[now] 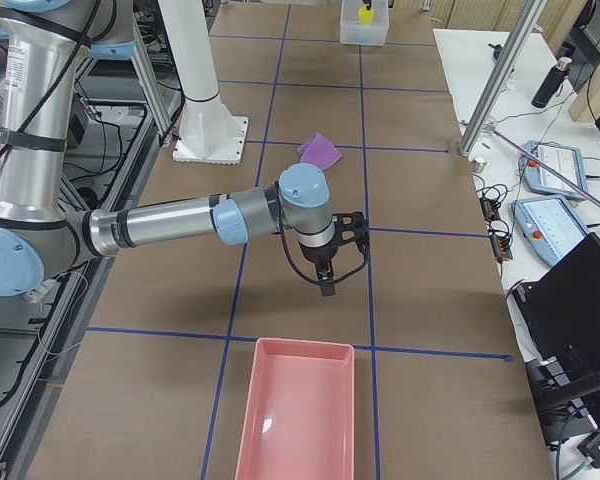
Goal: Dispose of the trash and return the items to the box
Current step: 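Lift the yellow cup and place it in the green bowl in the clear bin, then reach the right gripper to the purple cloth and grasp it, then carry the purple cloth with the right gripper into the pink bin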
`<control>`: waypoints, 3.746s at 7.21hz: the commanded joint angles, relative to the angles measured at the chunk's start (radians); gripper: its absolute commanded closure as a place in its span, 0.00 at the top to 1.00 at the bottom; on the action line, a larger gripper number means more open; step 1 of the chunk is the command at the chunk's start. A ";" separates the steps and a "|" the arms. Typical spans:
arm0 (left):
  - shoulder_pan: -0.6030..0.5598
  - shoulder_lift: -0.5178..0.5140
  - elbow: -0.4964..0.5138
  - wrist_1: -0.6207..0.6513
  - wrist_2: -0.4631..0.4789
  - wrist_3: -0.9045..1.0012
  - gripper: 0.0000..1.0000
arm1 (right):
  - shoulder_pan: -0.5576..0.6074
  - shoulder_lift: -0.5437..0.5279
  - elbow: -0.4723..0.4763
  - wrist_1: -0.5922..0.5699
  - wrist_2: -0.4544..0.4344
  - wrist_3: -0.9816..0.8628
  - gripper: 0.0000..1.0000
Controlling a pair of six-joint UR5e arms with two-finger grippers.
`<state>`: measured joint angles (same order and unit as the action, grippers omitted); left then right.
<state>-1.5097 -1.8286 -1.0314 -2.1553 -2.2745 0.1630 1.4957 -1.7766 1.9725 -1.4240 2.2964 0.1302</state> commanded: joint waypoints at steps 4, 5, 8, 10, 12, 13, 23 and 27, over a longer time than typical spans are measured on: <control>-0.061 -0.012 -0.320 0.368 -0.104 -0.005 0.99 | -0.002 0.000 0.011 0.005 0.020 0.034 1.00; -0.069 0.002 -0.445 0.496 -0.106 -0.007 0.99 | -0.041 0.002 0.044 0.032 0.041 0.139 1.00; -0.072 0.124 -0.614 0.554 -0.105 -0.034 0.99 | -0.382 0.078 0.179 0.195 -0.084 0.763 1.00; -0.078 0.280 -0.735 0.574 -0.091 -0.020 0.99 | -0.619 0.199 0.213 0.153 -0.281 1.006 1.00; -0.095 0.455 -0.740 0.498 -0.092 0.030 0.99 | -0.758 0.454 0.224 -0.188 -0.400 1.052 1.00; -0.101 0.441 -0.737 0.508 -0.091 -0.035 0.99 | -0.898 0.579 0.213 -0.328 -0.532 1.103 1.00; -0.101 0.453 -0.722 0.496 -0.096 -0.037 0.99 | -1.141 0.892 -0.244 -0.222 -0.844 1.399 0.00; -0.101 0.453 -0.716 0.496 -0.097 -0.037 0.99 | -1.071 0.850 0.039 -0.455 -0.828 1.285 0.00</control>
<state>-1.6107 -1.3763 -1.7486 -1.6598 -2.3704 0.1257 0.3876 -0.9136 1.8747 -1.7487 1.4568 1.4847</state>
